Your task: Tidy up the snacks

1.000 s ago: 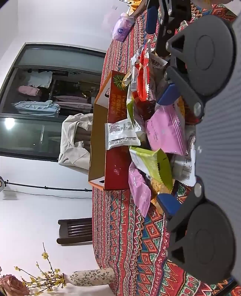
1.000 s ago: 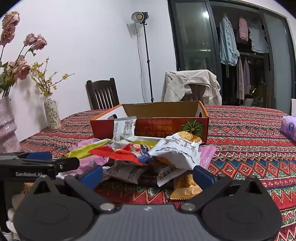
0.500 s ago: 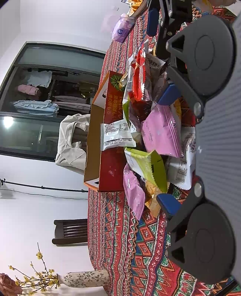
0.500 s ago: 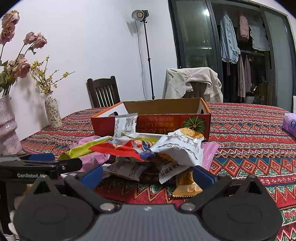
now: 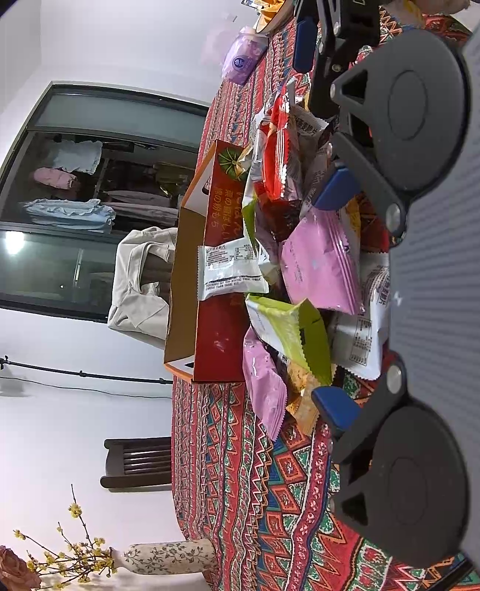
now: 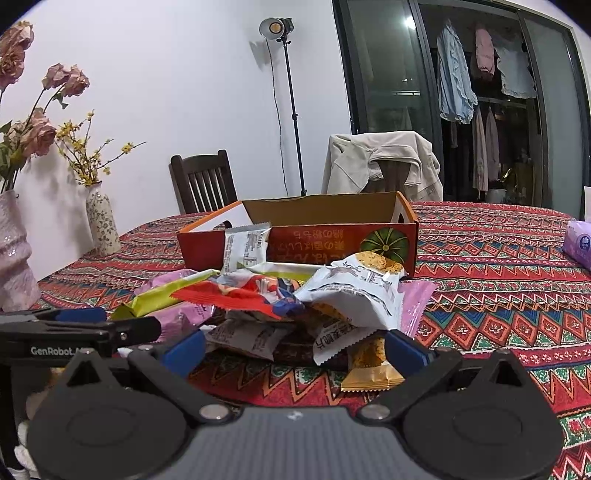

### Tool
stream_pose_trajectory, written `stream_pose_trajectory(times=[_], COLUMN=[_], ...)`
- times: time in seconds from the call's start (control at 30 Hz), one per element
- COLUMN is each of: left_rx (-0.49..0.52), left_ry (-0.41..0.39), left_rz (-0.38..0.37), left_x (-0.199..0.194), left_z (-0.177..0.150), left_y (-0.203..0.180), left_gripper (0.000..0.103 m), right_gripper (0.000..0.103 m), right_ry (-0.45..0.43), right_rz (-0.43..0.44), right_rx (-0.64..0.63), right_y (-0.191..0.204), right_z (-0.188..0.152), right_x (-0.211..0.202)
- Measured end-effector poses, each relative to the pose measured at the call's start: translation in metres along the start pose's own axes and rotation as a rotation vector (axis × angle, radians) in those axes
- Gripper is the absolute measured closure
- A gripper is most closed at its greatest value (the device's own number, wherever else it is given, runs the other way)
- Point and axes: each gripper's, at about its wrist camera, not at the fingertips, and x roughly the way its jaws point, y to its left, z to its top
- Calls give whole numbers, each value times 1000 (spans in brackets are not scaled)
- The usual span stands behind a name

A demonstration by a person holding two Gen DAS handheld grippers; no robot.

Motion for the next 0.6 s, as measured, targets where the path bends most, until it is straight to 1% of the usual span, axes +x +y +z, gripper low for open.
stream_pose_trajectory(times=[0.6], left_rx=[-5], left_ry=[1], left_rz=[1], left_x=[0], left_z=[0], left_y=[2], left_gripper=[0], right_gripper=[0], right_ry=[1], right_rz=[-1], right_rx=[0], right_y=[0], right_z=[0], right_x=[0])
